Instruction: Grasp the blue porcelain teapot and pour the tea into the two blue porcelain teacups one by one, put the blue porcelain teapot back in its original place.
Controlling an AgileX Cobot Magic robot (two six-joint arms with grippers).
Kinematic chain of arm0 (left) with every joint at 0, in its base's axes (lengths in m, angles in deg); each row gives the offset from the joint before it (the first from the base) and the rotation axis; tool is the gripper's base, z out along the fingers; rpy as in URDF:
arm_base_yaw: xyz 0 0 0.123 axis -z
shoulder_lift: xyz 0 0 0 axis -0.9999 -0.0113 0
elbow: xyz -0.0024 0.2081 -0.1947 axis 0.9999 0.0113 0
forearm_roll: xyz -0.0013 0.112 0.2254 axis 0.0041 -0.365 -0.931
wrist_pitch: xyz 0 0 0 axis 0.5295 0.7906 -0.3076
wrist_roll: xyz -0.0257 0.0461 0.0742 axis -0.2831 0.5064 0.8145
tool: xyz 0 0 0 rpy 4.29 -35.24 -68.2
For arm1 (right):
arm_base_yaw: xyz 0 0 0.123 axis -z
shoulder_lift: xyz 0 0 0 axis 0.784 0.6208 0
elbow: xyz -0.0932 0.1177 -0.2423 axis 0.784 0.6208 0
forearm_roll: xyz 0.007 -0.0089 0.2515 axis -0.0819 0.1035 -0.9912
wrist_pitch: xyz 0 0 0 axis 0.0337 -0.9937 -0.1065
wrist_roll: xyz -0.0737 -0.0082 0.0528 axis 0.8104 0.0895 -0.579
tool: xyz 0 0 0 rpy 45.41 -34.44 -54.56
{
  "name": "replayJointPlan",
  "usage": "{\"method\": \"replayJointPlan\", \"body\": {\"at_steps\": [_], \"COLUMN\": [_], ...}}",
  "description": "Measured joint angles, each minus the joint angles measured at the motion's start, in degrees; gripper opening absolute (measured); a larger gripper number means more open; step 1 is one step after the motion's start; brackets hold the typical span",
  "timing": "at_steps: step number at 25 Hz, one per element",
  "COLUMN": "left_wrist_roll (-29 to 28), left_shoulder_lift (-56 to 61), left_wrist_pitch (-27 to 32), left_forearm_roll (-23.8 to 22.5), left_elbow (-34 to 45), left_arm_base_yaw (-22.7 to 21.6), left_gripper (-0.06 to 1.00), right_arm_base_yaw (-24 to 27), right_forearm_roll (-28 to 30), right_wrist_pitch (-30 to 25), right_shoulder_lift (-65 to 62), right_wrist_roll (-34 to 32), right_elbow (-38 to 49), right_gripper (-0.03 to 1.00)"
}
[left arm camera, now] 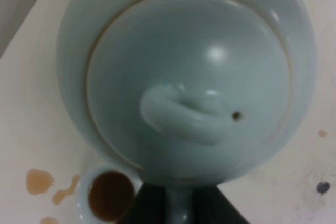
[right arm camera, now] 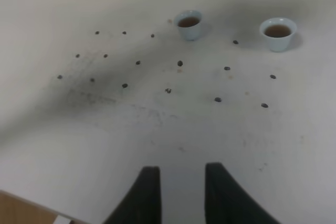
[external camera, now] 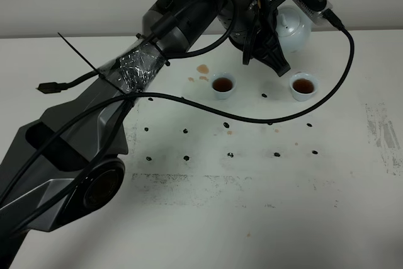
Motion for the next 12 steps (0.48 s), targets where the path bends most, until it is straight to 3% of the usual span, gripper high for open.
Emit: {"method": "replayJointPlan", "body": {"at_steps": [12], "left_wrist_roll": [0.99], "left_shoulder_lift": [12.31], "left_wrist_pitch": [-0.23], "left_forearm_roll": [-0.79], "left_elbow": [28.03], "left_arm_base_yaw": [-0.48], "left_gripper": [0.09], "right_arm_base_yaw": [0.0], "right_forearm_roll": [-0.13], "right_wrist_pitch": [0.0], "right_shoulder_lift": [0.0], "right_wrist_roll": [0.0], "right_elbow": [0.0], "right_gripper": [0.24]}}
